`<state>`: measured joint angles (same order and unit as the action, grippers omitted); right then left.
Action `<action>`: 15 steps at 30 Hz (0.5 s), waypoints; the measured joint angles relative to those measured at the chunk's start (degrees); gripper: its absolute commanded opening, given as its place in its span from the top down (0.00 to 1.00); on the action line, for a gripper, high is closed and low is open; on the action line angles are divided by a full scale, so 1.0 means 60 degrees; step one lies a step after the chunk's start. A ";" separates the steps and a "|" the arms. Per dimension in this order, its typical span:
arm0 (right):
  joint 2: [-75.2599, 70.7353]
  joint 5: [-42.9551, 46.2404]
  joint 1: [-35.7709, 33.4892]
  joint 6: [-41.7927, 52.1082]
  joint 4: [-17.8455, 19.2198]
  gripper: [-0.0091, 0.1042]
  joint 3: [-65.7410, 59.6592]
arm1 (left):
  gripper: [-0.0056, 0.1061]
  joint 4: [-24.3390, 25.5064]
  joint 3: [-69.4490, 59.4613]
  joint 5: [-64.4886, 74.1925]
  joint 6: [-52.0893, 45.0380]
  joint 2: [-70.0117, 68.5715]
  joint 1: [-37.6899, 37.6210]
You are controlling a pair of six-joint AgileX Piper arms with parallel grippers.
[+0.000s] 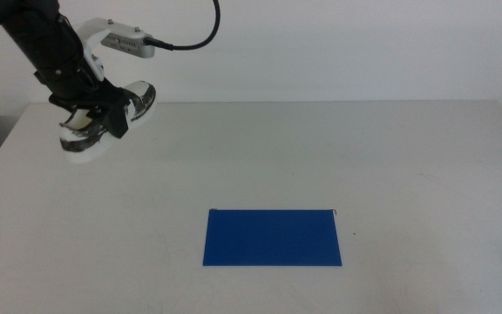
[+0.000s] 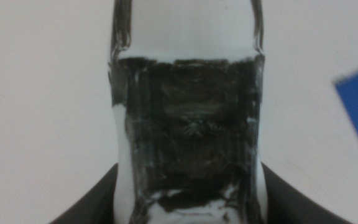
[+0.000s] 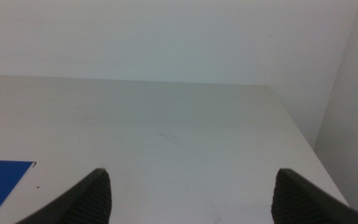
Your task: Use one arm to grab the shoe from the table and place it on the mat.
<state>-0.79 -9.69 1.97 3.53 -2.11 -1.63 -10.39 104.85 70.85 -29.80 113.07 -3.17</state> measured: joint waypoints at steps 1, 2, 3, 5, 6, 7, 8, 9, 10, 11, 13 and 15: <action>0.0000 0.0000 0.0000 0.0000 0.0000 0.33 0.0000 | 0.78 0.0002 -0.0335 0.0004 0.0000 -0.0290 -0.0081; 0.0000 0.0000 0.0000 0.0000 0.0000 0.33 0.0000 | 0.79 0.0011 -0.0600 0.0004 0.0020 -0.0516 -0.0169; 0.0000 0.0000 0.0000 0.0000 0.0000 0.33 0.0000 | 0.79 0.0020 -0.0930 0.0011 0.0042 -0.0792 -0.0262; 0.0000 0.0000 0.0000 0.0000 0.0000 0.33 0.0000 | 0.79 0.0040 -0.1570 0.0011 0.0124 -0.1267 -0.0447; 0.0000 0.0000 0.0000 0.0000 0.0000 0.33 0.0000 | 0.79 0.0040 -0.1872 0.0000 0.0178 -0.1513 -0.0555; 0.0000 0.0000 0.0000 0.0000 0.0000 0.33 0.0000 | 0.79 0.0040 -0.2158 -0.0041 0.0265 -0.1741 -0.0673; 0.0000 0.0000 0.0000 0.0000 0.0000 0.33 0.0000 | 0.79 0.0040 -0.2367 -0.0082 0.0316 -0.1950 -0.0771; 0.0000 0.0000 0.0000 0.0000 0.0000 0.33 0.0000 | 0.79 0.0040 -0.2612 -0.0134 0.0363 -0.2137 -0.0901; 0.0000 0.0000 0.0000 0.0000 0.0000 0.33 0.0000 | 0.79 0.0040 -0.2833 -0.0191 0.0410 -0.2306 -0.1033; 0.0000 0.0000 0.0000 0.0000 0.0000 0.33 0.0000 | 0.79 0.0040 -0.2998 -0.0243 0.0438 -0.2426 -0.1171; 0.0000 0.0000 0.0000 0.0000 0.0000 0.33 0.0000 | 0.79 0.0040 -0.3349 -0.0297 0.0566 -0.2641 -0.1454; 0.0000 0.0000 0.0000 0.0000 0.0000 0.33 0.0000 | 0.79 0.0040 -0.3602 -0.0325 0.0642 -0.2744 -0.1709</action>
<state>-0.79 -9.69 1.97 3.53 -2.11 -1.63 -10.15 83.23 68.90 -25.95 96.61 -13.43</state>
